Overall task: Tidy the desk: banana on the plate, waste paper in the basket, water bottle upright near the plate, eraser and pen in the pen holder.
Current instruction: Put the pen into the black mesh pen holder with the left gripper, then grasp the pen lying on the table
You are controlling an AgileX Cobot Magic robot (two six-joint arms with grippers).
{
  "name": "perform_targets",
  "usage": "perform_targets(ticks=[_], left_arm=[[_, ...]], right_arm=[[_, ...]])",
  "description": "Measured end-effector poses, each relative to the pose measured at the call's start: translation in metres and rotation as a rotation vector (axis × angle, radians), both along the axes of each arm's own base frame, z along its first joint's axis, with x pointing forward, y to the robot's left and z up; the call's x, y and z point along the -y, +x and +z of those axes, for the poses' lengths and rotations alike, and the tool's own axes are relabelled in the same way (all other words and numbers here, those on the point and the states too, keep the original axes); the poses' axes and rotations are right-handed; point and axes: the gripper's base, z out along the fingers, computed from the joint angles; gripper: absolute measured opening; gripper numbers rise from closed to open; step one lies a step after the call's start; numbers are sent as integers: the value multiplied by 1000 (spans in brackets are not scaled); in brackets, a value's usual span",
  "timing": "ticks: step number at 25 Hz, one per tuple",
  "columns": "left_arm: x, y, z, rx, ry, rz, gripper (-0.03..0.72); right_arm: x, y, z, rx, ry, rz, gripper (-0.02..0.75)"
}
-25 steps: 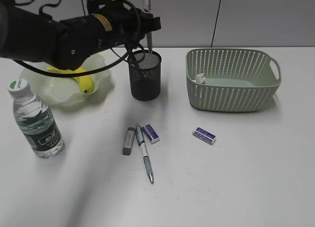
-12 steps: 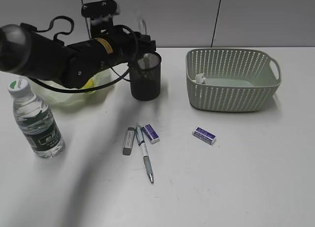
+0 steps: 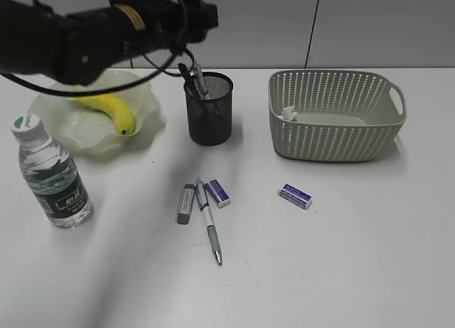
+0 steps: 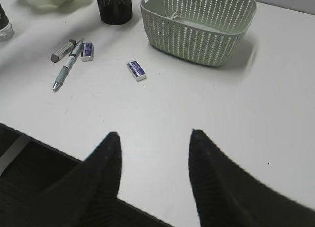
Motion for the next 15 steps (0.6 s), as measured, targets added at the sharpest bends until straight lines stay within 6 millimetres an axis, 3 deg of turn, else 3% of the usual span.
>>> perform_targets(ticks=[4,7,11,15], left_arm=[[-18,-30,65,6,90,-11,423],[-42,-62,103,-70,194,21,421],[-80,-113,143,-172,304,86,411],[-116,-163,161,-327,408,145,384]], right_arm=[[0,0,0,0,0,0,363],[0,0,0,0,0,0,363],[0,0,0,0,0,0,363],[0,0,0,0,0,0,363]])
